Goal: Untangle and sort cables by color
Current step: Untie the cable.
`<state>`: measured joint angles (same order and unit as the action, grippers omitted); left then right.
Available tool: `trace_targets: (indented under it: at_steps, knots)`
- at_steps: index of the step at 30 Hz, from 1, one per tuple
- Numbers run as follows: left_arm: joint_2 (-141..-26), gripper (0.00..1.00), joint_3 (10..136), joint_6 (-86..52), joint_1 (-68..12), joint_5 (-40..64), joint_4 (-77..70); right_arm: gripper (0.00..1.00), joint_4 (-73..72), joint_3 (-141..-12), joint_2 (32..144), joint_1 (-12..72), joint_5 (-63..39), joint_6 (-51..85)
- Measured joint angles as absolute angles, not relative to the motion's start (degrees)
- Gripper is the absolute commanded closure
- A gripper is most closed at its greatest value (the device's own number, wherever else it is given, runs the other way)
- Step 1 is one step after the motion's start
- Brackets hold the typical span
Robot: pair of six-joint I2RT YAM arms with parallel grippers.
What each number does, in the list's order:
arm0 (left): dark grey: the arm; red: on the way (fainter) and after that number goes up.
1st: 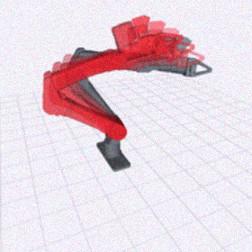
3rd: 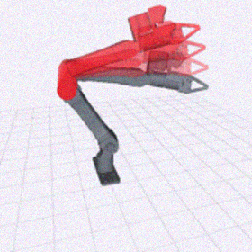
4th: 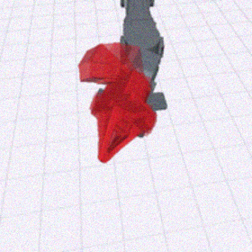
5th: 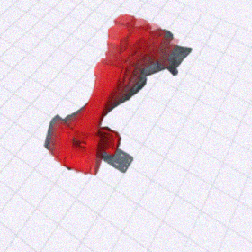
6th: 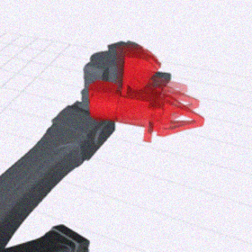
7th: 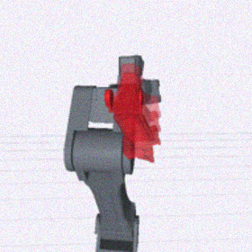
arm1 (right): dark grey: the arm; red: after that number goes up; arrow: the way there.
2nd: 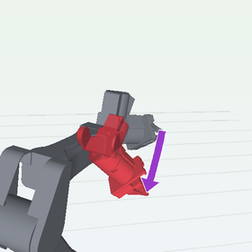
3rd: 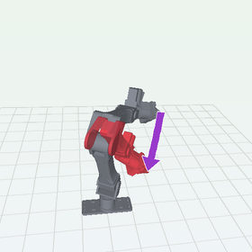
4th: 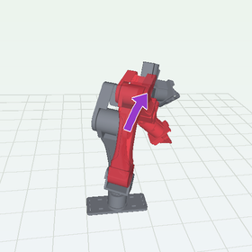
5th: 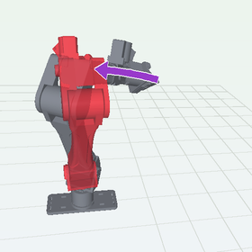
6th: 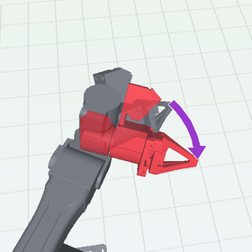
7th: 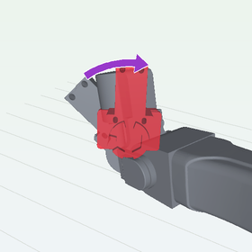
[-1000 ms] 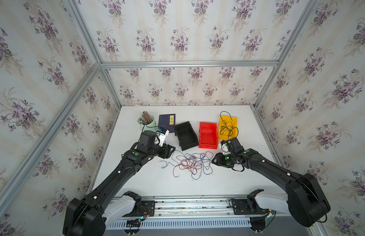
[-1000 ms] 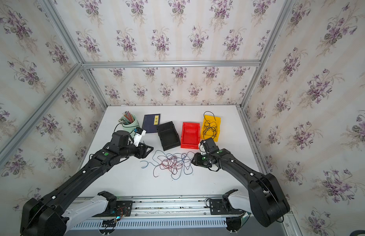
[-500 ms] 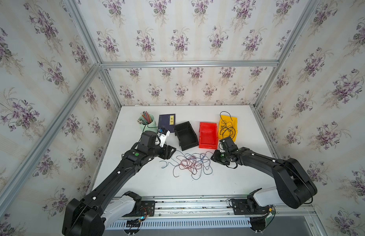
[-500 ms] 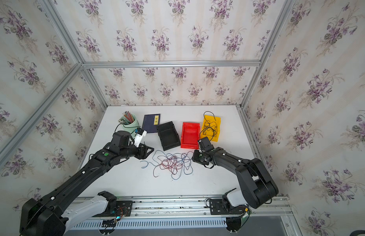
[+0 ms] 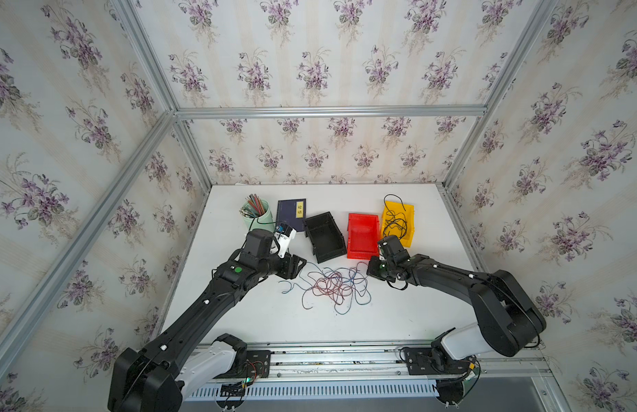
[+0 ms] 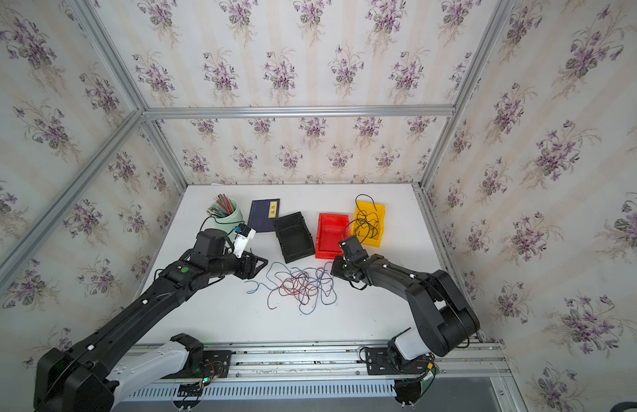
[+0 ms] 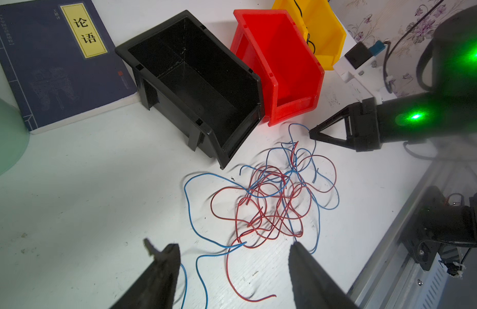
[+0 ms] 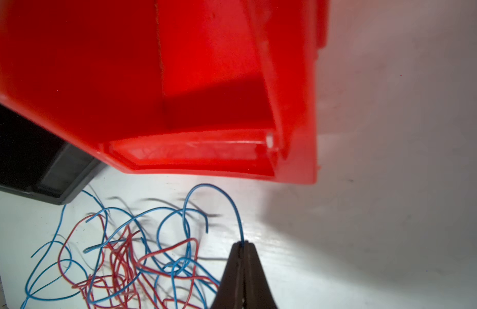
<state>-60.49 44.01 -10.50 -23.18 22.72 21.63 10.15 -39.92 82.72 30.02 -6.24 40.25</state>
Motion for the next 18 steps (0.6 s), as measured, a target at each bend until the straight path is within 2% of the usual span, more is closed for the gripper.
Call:
trace_targets:
  at_steps: [8,18]
  knots:
    - [-62.0,0.28,45.1,-9.5,-23.29,26.5,16.58,1.0,23.68,-55.46,69.01,37.5,4.43,36.4]
    - [-63.18,0.17,49.87,-10.57,-27.94,35.22,-2.07,1.0,31.53,-81.36,70.37,44.75,10.0,28.93]
